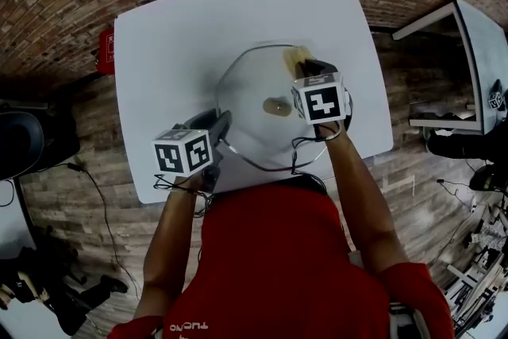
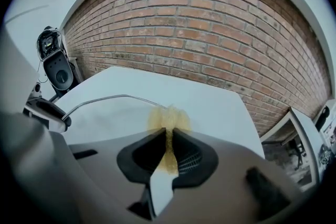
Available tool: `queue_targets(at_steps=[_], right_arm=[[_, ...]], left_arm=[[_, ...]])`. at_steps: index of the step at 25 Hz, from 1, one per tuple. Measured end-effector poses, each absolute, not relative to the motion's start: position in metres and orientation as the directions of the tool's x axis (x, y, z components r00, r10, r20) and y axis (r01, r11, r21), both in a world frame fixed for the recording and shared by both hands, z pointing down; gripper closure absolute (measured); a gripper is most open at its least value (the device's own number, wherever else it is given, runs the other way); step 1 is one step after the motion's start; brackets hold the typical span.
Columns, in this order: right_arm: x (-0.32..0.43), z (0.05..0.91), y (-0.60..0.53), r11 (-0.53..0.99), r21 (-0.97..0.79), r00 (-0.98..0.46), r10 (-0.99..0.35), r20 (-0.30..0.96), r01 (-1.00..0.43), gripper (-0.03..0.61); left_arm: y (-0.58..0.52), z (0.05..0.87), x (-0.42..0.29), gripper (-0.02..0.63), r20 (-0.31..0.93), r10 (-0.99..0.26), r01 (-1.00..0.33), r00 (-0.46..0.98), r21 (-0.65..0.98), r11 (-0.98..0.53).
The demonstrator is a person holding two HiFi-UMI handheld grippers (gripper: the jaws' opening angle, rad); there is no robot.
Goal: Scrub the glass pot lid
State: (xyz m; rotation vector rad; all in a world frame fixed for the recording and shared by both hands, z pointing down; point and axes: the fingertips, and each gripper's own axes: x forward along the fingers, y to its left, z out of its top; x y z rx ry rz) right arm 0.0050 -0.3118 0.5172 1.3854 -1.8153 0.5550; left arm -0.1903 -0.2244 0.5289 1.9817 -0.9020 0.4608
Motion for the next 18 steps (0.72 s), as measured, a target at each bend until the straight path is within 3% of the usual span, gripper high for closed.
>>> queue_targets(at_steps=[7, 18], right_arm=[[-0.003, 0.508, -0.303, 0.307, 0.063, -0.144, -0.606, 0.783, -0.95, 0.526], [-0.107, 0.489, -0.258, 0.458, -0.109, -0.376, -0.545, 0.749, -0.882, 0.526]], left_arm=[[-0.223, 0.53, -0.191, 0.492, 0.625, -0.418, -0.751, 0.66, 0.566, -0.34], [-0.225, 0.53, -0.192, 0.494, 0.625, -0.42, -0.753, 0.658, 0.566, -0.337]])
